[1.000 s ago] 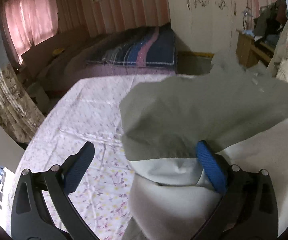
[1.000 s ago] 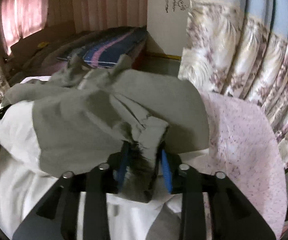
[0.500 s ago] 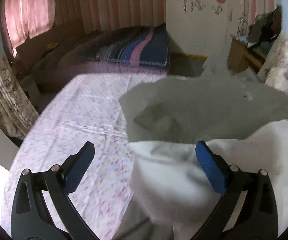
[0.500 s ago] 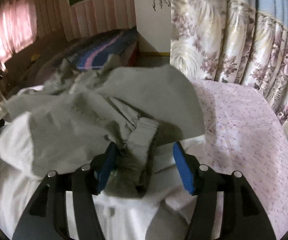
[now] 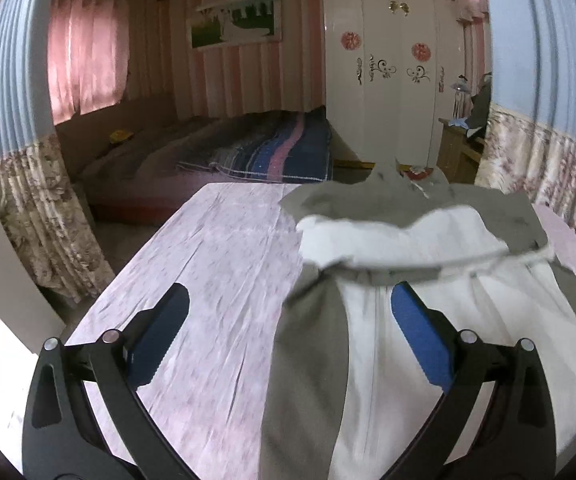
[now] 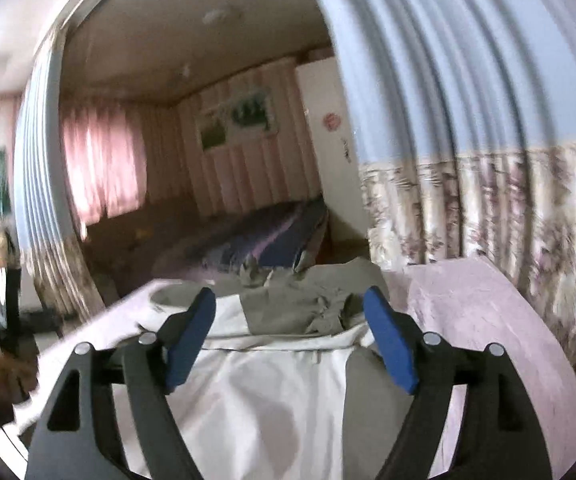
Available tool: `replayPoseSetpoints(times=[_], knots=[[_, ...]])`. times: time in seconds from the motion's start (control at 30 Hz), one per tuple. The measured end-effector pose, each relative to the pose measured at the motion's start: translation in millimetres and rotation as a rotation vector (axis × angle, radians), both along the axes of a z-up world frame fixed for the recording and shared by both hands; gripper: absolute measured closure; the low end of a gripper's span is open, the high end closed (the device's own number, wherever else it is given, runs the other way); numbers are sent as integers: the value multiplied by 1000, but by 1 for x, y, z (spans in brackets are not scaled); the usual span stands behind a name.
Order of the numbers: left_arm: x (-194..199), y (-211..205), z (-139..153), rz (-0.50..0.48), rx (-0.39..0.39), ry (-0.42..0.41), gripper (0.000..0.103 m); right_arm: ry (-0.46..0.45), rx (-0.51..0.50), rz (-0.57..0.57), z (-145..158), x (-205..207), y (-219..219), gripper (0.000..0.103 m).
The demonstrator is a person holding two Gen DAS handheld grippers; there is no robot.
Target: Fold large clothes
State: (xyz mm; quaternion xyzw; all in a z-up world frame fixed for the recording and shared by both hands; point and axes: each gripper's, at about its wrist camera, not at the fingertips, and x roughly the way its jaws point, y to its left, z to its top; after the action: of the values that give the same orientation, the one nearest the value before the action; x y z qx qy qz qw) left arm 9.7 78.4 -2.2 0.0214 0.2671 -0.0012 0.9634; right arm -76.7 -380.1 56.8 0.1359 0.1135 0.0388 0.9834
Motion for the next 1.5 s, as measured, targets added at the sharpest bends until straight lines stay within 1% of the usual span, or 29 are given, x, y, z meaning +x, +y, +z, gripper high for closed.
replayPoseSetpoints(times=[0.07, 0.17, 0.3, 0.33, 0.4, 0.43, 0.53, 0.57, 0.63, 0.77, 0.93, 0.97, 1.0, 1.03, 1.07, 1.1, 1.23, 1.33, 1.43, 1.5], knots=[[-26, 5, -1, 2, -12, -4, 3, 8, 33, -32, -2, -27, -4, 25], [-60, 12, -10, 21, -29, 7, 3, 63, 20, -69, -11, -54, -8, 25], [-98, 20, -32, 38, -40, 58, 3, 168, -36, -81, -39, -87, -14, 25], [-108, 21, -42, 42, -39, 89, 3, 197, -55, -91, -46, -92, -15, 25], [-121, 22, -56, 46, -34, 122, 3, 265, -73, -107, -60, -100, -17, 25], [-125, 22, -62, 51, -31, 134, 3, 282, -79, -107, -65, -103, -18, 25], [-141, 26, -82, 66, -20, 170, 3, 336, -76, -97, -82, -109, -20, 25], [-144, 28, -89, 68, -19, 193, 3, 355, -70, -100, -88, -111, -23, 25], [-151, 31, -95, 71, -32, 208, 3, 381, -63, -115, -94, -116, -24, 25], [-157, 28, -107, 49, -5, 232, 3, 455, -74, -147, -109, -107, -30, 25], [-151, 16, -118, 30, -33, 266, 3, 507, 0, -149, -129, -94, -37, 26], [-151, 14, -118, 26, -33, 265, 3, 511, 10, -140, -132, -93, -37, 30], [-151, 11, -120, 21, -28, 264, 3, 517, -1, -143, -133, -93, -36, 51], [-152, 9, -121, 22, -23, 261, 3, 516, -5, -135, -133, -94, -34, 69], [-153, 8, -122, 21, -32, 255, 3, 508, 8, -116, -132, -98, -33, 76], [-153, 8, -122, 21, -35, 255, 3, 497, 18, -100, -130, -102, -31, 89], [-156, 7, -123, 21, -28, 241, 3, 454, 44, -91, -118, -124, -23, 96], [-160, 6, -121, 10, -8, 236, 3, 401, 18, -46, -108, -156, -5, 98], [-166, 8, -119, 17, 16, 233, 3, 395, 20, 0, -107, -176, 15, 98], [-167, 10, -120, 23, 14, 236, 3, 393, -23, 3, -108, -182, 27, 98]])
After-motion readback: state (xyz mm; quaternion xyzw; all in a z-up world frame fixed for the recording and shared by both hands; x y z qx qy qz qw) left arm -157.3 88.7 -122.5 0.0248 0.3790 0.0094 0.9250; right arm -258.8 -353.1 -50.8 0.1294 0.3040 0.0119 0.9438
